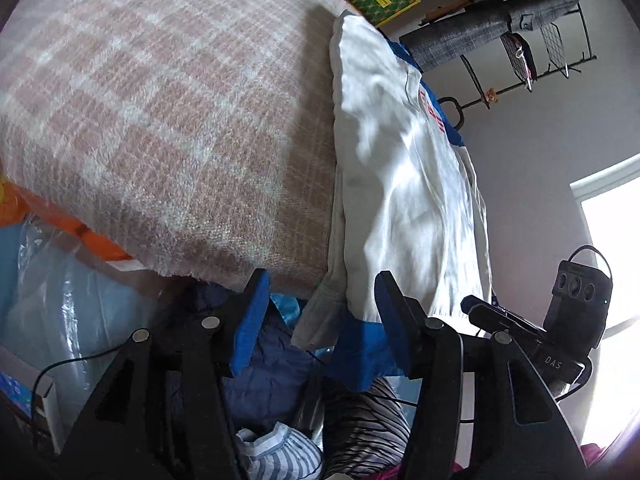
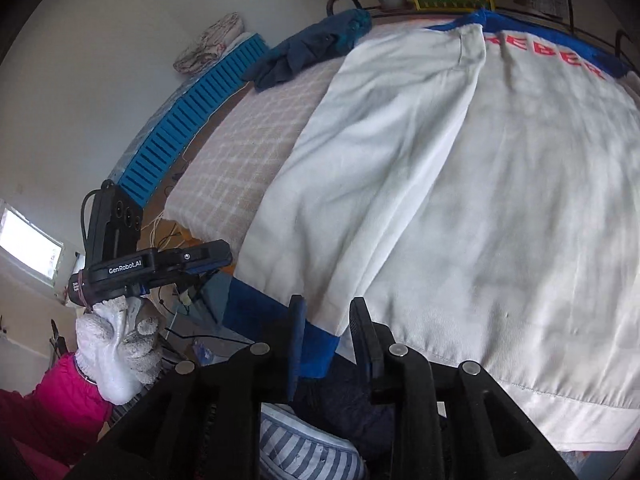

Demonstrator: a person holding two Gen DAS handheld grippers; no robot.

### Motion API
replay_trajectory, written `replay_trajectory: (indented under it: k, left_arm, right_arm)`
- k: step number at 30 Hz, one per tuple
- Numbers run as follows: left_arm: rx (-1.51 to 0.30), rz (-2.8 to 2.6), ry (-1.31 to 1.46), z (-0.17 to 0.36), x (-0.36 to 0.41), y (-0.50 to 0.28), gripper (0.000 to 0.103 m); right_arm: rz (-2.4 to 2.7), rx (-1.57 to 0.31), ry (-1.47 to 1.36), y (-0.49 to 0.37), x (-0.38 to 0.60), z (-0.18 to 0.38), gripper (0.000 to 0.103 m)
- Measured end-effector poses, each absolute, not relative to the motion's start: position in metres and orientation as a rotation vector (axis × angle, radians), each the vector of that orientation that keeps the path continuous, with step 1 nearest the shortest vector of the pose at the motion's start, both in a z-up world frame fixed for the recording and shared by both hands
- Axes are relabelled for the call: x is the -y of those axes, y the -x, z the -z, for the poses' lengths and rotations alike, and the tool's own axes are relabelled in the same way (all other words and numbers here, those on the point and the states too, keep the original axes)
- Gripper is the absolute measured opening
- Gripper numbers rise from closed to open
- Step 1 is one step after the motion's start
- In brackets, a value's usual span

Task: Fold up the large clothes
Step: 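Lay the folded sleeve along the jacket side with the left tool, cuff at the hem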

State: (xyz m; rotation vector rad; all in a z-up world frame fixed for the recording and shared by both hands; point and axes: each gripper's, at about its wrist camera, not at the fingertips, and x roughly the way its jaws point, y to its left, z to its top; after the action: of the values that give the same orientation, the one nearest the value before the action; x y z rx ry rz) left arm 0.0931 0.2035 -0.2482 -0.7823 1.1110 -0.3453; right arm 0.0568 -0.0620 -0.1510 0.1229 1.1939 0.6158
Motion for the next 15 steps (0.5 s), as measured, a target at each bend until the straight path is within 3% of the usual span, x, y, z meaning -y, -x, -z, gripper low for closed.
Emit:
replay_trajectory:
  k: [10, 12, 13, 15]
  left_arm:
    - [-1.18, 0.456, 0.907, 0.277, -0.182, -0.106, 0.055]
    - [-1.172, 0.479, 0.876, 0.269, -0.175, -0.103, 0.047]
    - [-1.169, 0.467, 0.851, 0.264, -0.172, -0.102, 0.031]
    - [-1.133, 0.468, 0.842, 0.251, -0.17, -0.096, 0.022]
  right_arm:
    - [-0.602, -1.265, -0.101, -0.076, 0.044, 0.184, 0.025]
    - [-0.6, -1.281, -0.122, -0.074, 0.049, 0.189, 0.025]
    - [-0.6, -1.286, -0.121, -0.076, 0.049, 0.191, 0.025]
    - [-0.607, -1.292, -0.108, -0.077, 0.046, 0.193, 0.025]
